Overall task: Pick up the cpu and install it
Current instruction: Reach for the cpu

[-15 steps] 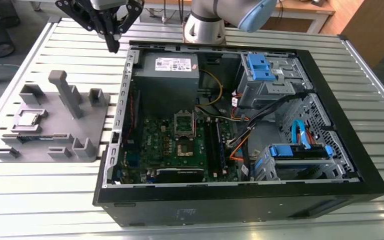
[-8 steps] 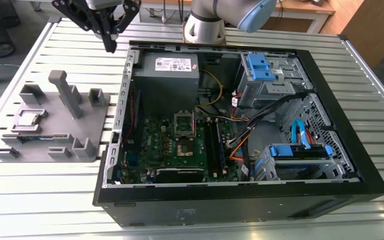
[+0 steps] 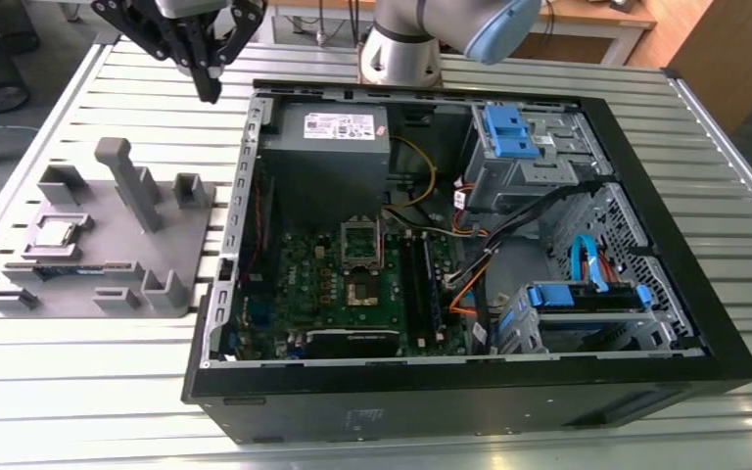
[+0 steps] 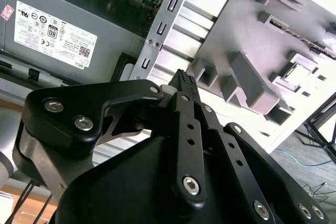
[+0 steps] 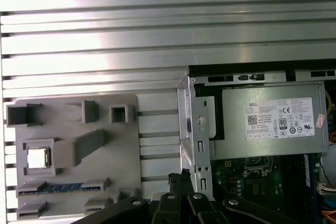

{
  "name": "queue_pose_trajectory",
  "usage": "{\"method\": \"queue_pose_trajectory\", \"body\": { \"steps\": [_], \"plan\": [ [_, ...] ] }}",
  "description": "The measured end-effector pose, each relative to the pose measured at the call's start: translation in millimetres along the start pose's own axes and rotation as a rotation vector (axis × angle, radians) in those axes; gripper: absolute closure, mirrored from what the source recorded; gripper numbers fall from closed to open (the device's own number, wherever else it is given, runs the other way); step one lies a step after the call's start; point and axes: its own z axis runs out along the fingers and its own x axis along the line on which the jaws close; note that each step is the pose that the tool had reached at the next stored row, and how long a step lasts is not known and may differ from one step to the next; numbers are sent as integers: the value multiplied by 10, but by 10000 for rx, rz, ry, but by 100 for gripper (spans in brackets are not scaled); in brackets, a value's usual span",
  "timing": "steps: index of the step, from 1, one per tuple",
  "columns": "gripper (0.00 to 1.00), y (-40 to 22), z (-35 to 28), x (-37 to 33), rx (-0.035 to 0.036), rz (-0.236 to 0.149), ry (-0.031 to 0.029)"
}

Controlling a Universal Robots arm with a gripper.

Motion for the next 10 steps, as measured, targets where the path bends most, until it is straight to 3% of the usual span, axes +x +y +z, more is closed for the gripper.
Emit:
{"method": "queue_pose_trajectory", "body": {
  "steps": [10],
  "plan": [
    [89,-6,-2,79,-1,-1,-7]
  ]
}}
